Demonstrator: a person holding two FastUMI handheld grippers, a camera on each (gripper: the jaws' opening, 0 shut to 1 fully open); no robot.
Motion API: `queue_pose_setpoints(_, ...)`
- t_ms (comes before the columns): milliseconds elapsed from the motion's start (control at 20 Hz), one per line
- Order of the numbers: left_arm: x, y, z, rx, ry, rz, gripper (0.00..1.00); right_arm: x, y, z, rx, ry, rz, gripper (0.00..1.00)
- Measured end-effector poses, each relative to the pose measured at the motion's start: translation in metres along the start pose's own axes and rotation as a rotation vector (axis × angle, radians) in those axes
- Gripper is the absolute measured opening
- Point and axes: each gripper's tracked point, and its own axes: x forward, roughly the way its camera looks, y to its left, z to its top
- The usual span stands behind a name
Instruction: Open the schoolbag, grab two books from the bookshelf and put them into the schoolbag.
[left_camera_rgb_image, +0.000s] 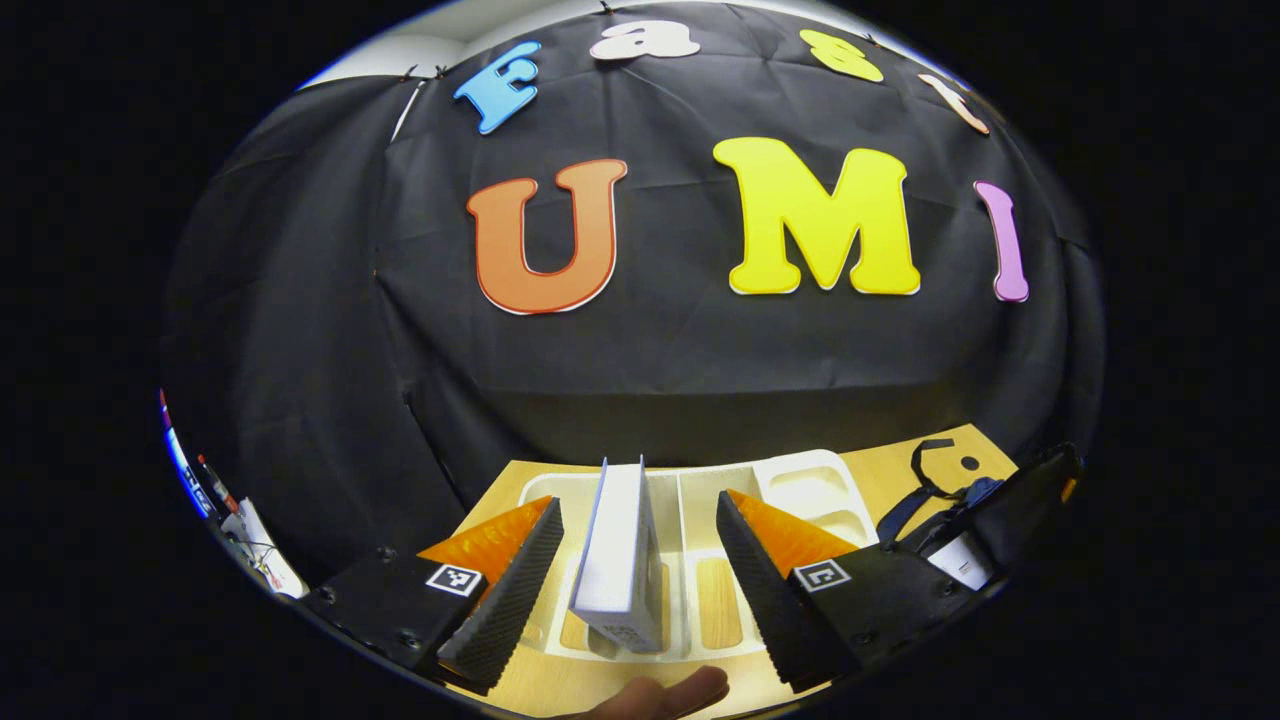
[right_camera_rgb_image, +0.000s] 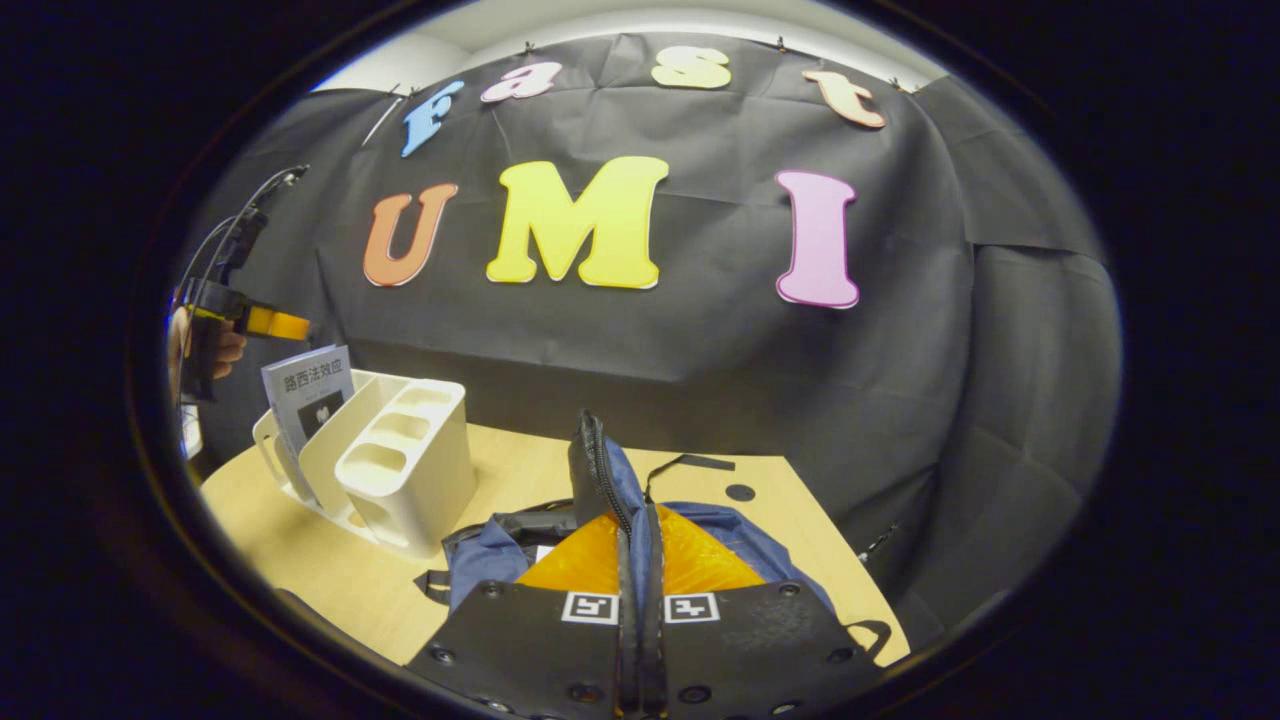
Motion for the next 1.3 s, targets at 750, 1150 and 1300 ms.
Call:
queue_pose_setpoints(750,0.066,0.013,-0.039,0.095,0.431,-0.002,0.95,0.004,-0.003,-0.014,0.007,0.019,0.016,0.02)
queue_pose_setpoints(1150,0.064,0.007,-0.072,0.054,0.571,0.015,0.81,0.005,-0.003,-0.021,0.011,0.026,0.021,0.03)
queue_pose_setpoints(1300,0.063,-0.003,-0.080,0.027,0.601,-0.007,0.66,0.003,0.000,-0.022,-0.004,0.026,0.023,0.03)
